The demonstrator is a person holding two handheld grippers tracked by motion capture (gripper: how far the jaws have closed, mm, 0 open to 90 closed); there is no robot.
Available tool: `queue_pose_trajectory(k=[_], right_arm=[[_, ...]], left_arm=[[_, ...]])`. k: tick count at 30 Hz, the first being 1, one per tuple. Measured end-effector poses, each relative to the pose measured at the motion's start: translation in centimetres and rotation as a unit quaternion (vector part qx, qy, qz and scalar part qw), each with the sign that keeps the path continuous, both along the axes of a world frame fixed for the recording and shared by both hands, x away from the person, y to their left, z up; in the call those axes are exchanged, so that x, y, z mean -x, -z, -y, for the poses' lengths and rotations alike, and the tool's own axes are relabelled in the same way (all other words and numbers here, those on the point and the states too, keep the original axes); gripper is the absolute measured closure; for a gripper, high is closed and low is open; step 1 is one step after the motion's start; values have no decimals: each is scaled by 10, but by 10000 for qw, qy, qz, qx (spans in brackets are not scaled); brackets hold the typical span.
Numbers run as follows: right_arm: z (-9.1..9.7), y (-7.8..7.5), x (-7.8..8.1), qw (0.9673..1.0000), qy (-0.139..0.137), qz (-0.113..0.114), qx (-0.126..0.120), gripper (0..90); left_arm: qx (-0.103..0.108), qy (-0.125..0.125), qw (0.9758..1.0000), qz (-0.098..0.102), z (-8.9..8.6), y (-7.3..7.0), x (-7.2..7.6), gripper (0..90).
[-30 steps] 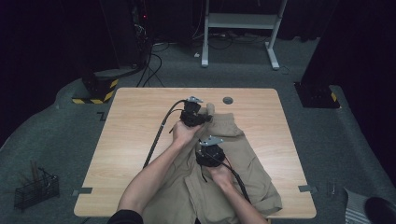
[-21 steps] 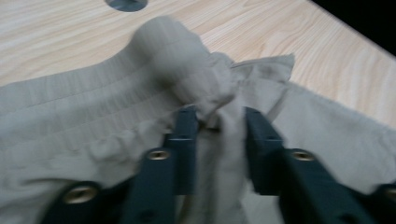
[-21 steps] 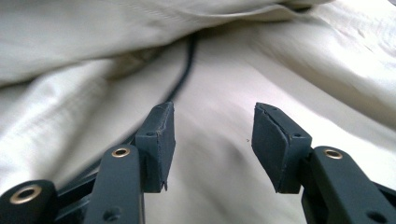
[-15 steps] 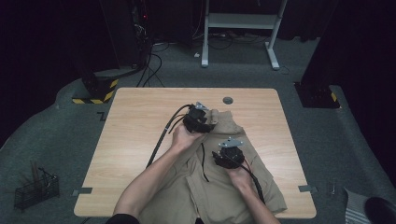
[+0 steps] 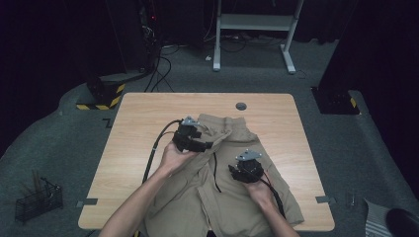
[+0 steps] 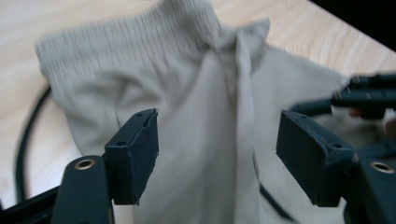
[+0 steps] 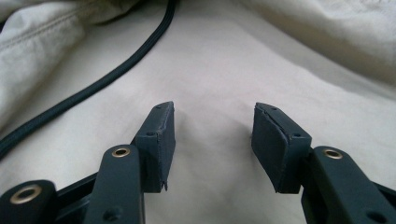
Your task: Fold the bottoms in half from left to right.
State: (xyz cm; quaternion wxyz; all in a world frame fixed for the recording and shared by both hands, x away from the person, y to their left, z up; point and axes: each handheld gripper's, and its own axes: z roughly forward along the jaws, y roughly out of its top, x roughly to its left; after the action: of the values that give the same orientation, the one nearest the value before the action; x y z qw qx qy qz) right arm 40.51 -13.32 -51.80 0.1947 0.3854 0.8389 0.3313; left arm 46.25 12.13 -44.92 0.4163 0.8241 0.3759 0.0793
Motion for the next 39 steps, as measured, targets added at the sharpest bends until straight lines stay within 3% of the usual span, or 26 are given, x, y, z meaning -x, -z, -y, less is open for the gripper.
queue_pose_trajectory(k=[3,6,11,13,16,17,19,24,29,30,32,35,39], right_arm=[[0,1,0,10000,-5,-8,-85,490],[-1,3,0,9998,15,-11,-198,488],[-2,5,1,9995,38,10,-300,488],[-3,5,1,9995,35,22,-312,489],[-7,5,0,9995,31,39,-308,494],[-12,5,0,9995,67,54,-293,503],[-14,5,0,9996,74,76,-276,506],[-33,6,-5,9993,252,80,-279,510],[-61,6,-13,9991,332,223,-161,521],[-75,6,-19,9988,392,235,-151,522],[-80,6,-21,9987,423,235,-155,523],[-94,6,-30,9986,458,178,-212,533],[-90,5,-31,9984,392,-28,-411,502]], left_arm=[[-6,-72,9999,-132,-5,13,9,274],[126,-105,9991,-382,-6,22,15,267],[-144,-57,9995,-268,-1,31,30,262],[-367,-118,9989,-263,2,35,30,436],[-322,-215,9986,-348,2,40,24,681],[-257,-265,9985,-400,1,40,20,823],[-205,-278,9986,-409,0,38,15,863],[58,-375,9982,-470,-5,18,-1,885],[269,-418,9983,-320,-5,-8,-13,886],[322,-442,9981,-299,-3,-12,-16,886],[497,-483,9968,-391,2,-14,-23,886],[598,-433,9957,-552,12,-10,-30,886],[481,-354,9942,-893,23,6,-35,877]])
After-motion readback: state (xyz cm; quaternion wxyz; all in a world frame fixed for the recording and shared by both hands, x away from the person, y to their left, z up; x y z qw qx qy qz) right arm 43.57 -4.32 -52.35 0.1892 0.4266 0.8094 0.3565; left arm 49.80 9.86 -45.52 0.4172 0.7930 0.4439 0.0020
